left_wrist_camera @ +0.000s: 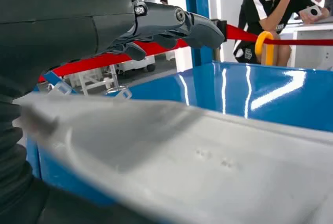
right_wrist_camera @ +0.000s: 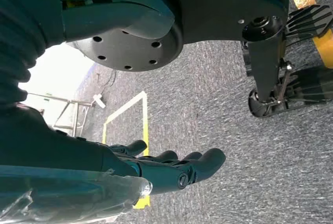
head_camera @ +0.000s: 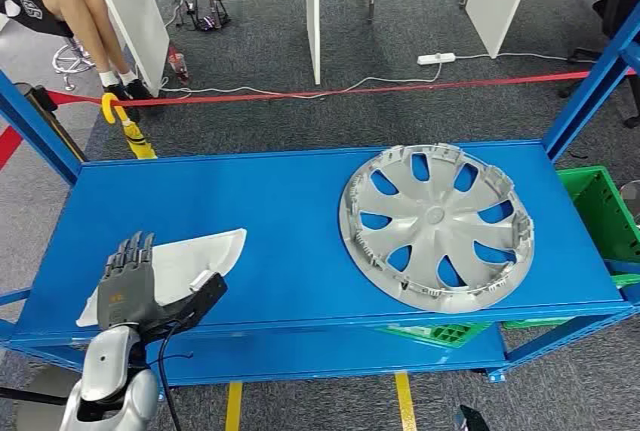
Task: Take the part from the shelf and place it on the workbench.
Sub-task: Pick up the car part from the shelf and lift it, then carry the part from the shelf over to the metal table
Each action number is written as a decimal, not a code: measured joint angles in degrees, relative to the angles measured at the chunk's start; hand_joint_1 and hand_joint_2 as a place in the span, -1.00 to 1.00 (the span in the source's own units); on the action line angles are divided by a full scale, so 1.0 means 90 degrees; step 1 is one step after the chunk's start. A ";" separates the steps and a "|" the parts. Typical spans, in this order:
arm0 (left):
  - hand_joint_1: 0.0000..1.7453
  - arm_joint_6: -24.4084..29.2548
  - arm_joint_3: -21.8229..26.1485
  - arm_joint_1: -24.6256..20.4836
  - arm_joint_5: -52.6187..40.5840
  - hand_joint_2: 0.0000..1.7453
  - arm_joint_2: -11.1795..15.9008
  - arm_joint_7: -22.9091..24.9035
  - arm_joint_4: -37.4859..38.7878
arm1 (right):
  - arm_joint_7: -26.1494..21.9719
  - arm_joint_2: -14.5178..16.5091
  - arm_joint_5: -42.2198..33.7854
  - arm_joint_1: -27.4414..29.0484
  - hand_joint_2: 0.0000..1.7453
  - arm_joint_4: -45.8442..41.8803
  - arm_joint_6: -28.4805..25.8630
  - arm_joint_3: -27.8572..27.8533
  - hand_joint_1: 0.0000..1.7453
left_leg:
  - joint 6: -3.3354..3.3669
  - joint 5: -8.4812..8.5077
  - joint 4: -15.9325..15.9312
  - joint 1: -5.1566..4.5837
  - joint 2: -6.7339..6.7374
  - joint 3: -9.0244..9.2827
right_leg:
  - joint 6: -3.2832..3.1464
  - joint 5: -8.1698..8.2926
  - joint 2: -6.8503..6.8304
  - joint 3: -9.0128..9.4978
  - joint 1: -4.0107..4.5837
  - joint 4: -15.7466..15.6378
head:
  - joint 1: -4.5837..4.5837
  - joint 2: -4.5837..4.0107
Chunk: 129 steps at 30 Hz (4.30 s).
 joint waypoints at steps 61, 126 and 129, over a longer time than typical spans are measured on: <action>1.00 0.1676 -0.2644 -0.0232 0.0757 1.00 0.0478 -0.1524 -0.0604 | 0.0124 0.0151 -0.0208 -0.0304 1.00 -0.0771 -0.0187 0.1274 -1.00 | 0.0027 -0.0633 0.0341 0.0086 -0.0334 0.0426 | 0.0060 0.0376 0.0406 -0.0582 -0.0087 0.0244 | -0.0018 0.0000; 1.00 0.2289 -0.1761 -0.0399 0.5864 1.00 0.0238 -0.4331 -0.0062 | 0.0715 0.0557 -0.0050 0.0601 1.00 -0.1050 -0.0855 -0.0362 -1.00 | 0.0070 -0.0711 -0.0097 0.0089 -0.0347 0.0802 | 0.0217 0.0969 0.0608 -0.0865 -0.0045 -0.0236 | 0.0024 0.0000; 1.00 0.2382 -0.1690 -0.0397 0.6113 1.00 0.0200 -0.4326 -0.0054 | 0.0735 0.0584 0.0046 0.0607 1.00 -0.1050 -0.0857 -0.0497 -1.00 | 0.0189 -0.0531 -0.0132 0.0088 -0.0065 0.0658 | 0.0283 0.0274 0.0184 -0.1184 -0.0012 0.0524 | 0.0103 0.0000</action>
